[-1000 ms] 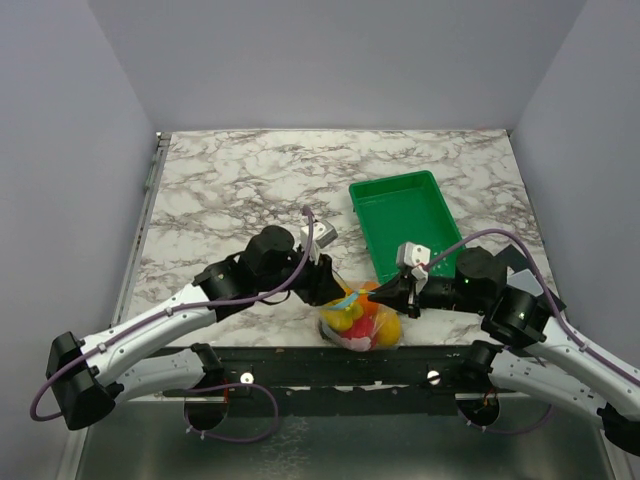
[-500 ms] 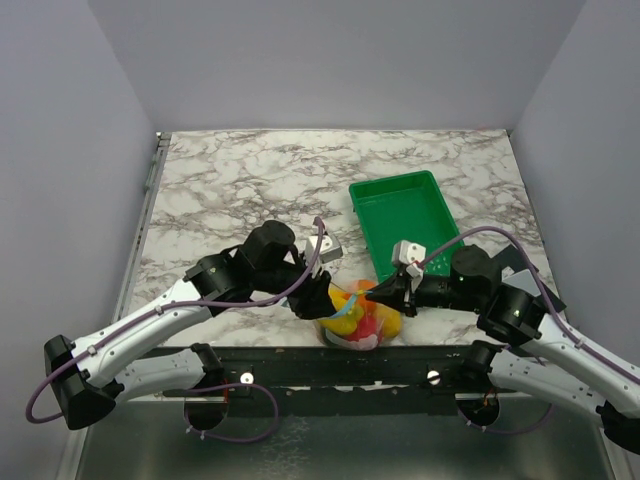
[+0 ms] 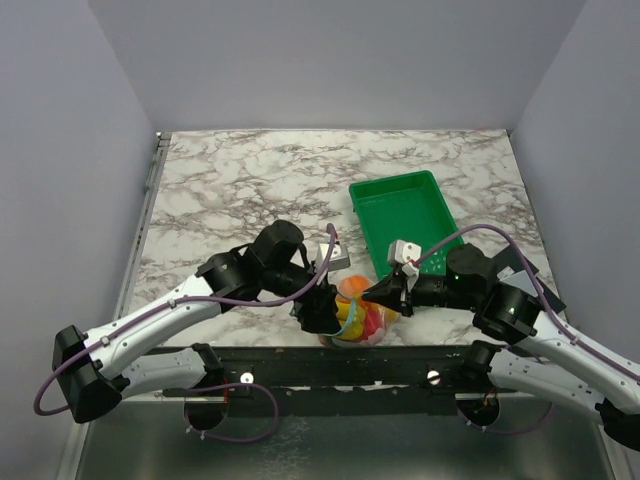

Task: Place the food in the zip-top bag and seal the zipper
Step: Adjust the fake fruit in the zipper food storage bag.

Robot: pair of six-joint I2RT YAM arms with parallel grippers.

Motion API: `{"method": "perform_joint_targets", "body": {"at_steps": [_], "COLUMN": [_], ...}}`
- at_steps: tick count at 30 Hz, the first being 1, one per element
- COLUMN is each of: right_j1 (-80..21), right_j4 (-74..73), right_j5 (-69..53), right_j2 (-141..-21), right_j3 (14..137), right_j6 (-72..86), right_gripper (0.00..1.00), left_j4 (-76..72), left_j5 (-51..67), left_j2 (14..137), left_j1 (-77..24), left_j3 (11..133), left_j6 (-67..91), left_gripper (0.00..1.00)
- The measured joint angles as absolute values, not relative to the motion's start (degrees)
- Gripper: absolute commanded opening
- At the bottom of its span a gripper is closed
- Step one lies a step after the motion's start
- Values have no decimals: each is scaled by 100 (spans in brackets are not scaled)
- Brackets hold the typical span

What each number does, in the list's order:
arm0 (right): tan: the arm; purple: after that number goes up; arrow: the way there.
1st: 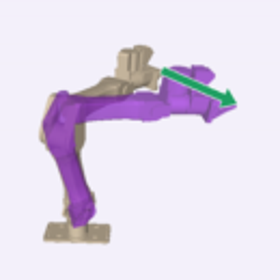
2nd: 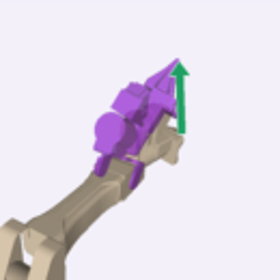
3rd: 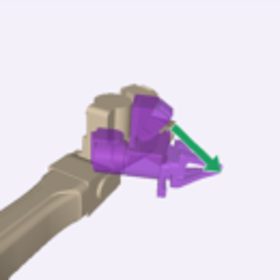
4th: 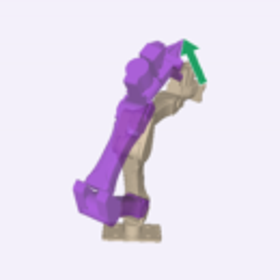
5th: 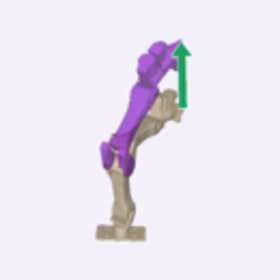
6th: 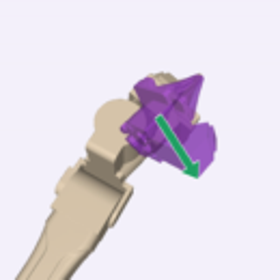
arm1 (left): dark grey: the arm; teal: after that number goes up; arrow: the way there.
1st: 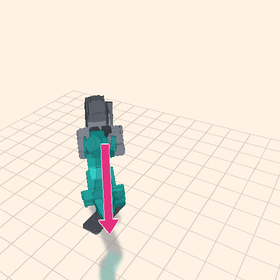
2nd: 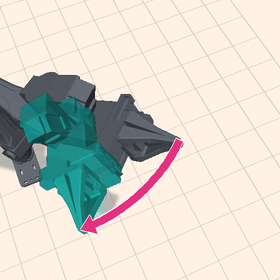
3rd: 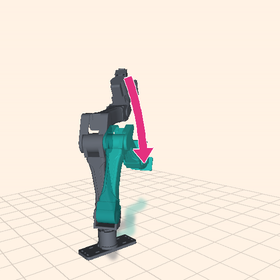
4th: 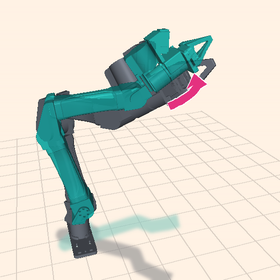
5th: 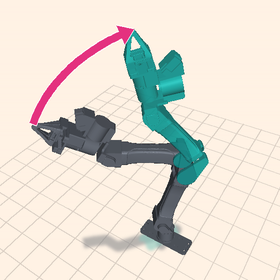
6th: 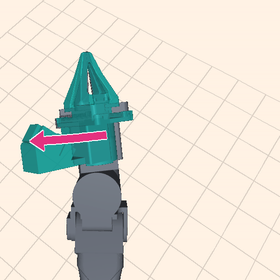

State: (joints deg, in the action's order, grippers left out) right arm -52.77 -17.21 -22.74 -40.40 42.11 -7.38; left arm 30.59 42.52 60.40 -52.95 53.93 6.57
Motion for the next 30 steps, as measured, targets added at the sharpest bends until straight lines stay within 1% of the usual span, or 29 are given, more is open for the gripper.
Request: {"method": "perform_joint_targets", "body": {"at_steps": [5,7,8,17,30], "right_j1": [-5277,-5277,-5277,-5277,-5277], "right_j4": [-1717,-1712,-1712,-1669,-1549], "right_j5": [-2274,-2250,-2235,-2163,-2161], "right_j2": [-4038,-4034,-4034,-4064,-4235], "right_j3": [4211,4211,4211,4211,4211], "right_j6": [-701,-683,-663,-556,-454], "right_gripper": [1,1,1,1,1], "left_j4": [2899,2805,2738,2211,1144], "left_j5": [4187,4093,4023,3553,3516], "left_j2": [6088,6088,6086,6018,5852], "left_j1": [-5288,-5288,-5288,-5290,-5295], "left_j3": [5387,5387,5387,5212,4580], "left_j6": [613,604,593,591,1153], "left_gripper": [78,84,84,85,86]}}
